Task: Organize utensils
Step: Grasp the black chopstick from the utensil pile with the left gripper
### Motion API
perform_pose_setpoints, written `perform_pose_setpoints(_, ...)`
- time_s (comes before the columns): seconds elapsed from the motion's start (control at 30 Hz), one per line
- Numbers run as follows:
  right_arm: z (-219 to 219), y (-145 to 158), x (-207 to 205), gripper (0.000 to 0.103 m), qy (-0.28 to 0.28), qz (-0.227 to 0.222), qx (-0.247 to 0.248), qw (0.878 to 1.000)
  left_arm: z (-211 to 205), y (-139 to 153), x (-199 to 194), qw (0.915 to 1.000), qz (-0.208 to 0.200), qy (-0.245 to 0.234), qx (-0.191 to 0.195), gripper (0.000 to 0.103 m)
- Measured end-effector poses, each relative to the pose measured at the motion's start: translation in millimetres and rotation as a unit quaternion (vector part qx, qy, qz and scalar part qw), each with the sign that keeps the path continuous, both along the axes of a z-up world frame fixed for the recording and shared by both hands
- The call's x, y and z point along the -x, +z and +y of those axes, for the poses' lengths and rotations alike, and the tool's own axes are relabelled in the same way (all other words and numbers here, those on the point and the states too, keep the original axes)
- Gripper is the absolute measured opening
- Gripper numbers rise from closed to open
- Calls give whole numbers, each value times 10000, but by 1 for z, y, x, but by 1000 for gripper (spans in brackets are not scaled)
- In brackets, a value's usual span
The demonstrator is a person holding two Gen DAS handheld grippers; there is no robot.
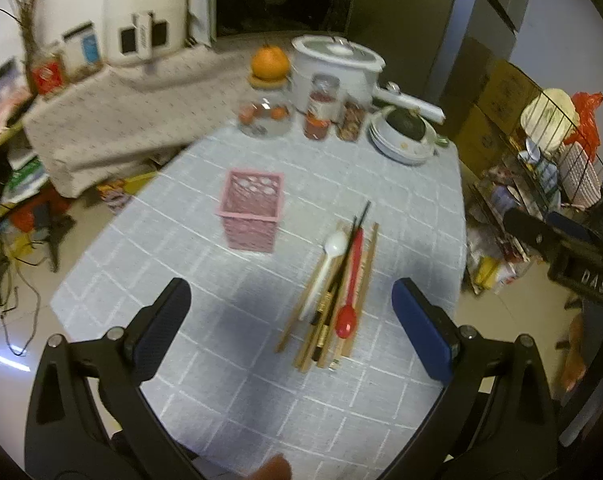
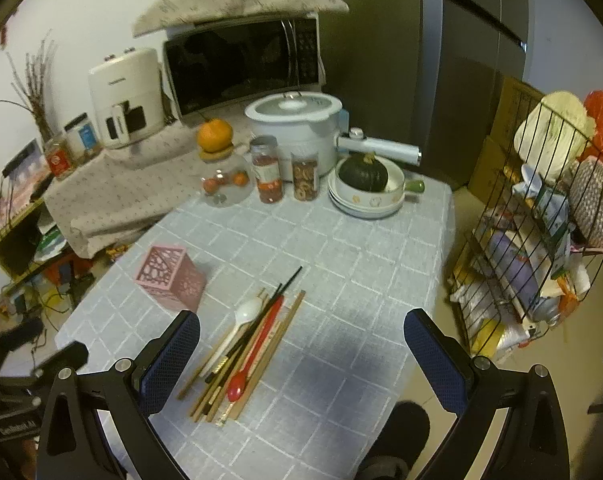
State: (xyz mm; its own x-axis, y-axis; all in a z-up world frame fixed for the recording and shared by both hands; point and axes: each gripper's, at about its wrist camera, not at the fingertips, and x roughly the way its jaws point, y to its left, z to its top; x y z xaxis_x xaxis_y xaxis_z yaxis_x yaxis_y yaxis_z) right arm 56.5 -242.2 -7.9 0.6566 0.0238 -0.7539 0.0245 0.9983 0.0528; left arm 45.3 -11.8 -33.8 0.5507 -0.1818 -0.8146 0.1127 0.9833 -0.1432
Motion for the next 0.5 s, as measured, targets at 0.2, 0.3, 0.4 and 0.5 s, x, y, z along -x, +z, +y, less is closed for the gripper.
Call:
perform_pose_setpoints(0.2, -14, -23, -36, 103, -13, 642, -192, 9977, -15, -31, -27, 9963, 610, -467, 374, 85)
perform_pose_setpoints(0.3, -21, -40, -51, 103, 14, 918, -421, 9949, -24, -46, -37, 9942, 786, -595, 423, 72)
perform_pose_setpoints(0.4, -30, -61, -58, 102, -34, 1126, -687, 9913, -37, -66, -49, 9911, 1014, -763, 394, 58)
perform_pose_setpoints(0.5, -40, -80, -71, 100, 17, 1421, -997, 9848, -51, -85, -61, 9870, 1247, -944, 377, 48)
